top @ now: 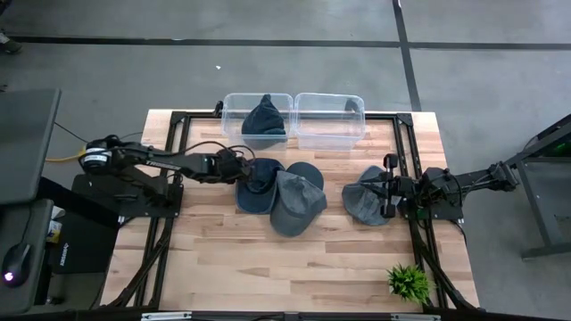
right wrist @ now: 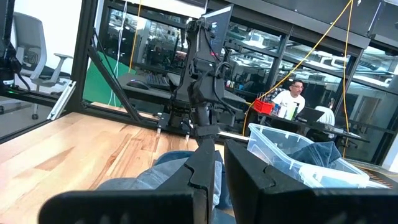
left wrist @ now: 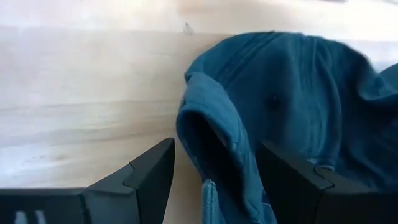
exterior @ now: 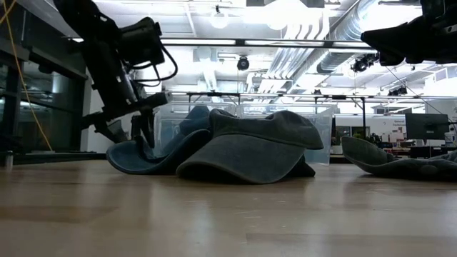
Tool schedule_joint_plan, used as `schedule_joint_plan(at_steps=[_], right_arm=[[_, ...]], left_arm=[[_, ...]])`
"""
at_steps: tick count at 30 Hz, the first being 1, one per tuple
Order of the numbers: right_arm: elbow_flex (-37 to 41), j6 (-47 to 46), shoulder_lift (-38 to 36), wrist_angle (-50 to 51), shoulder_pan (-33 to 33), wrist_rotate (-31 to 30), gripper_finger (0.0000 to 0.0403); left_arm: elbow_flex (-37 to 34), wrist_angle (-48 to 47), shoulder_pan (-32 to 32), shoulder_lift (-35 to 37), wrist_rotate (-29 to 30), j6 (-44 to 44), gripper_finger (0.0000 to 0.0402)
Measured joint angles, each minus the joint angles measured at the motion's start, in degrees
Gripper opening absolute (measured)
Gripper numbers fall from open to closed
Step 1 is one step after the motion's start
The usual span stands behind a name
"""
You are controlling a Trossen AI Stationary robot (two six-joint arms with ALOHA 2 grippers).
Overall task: Pick and place caps into container
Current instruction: Put the blue cap into the left transparent container
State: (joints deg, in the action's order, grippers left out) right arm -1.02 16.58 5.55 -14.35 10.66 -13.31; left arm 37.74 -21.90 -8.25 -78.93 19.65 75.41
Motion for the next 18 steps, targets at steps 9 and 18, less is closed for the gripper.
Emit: schedule_joint_plan(at_steps=[9,18], right_arm=[[0.00,0.00,-0.01,0.00,0.00,0.01,0.0032],[-0.02,-0.02,-0.01,0.00,0.00,0.01,0.0032]], left_arm=[[0.00,2.01,0.00,-1.80,-4.33,-0.53,0.0199],[0.00,0.93,0.02,-1.80,-6.44,-3.22,0.0035]])
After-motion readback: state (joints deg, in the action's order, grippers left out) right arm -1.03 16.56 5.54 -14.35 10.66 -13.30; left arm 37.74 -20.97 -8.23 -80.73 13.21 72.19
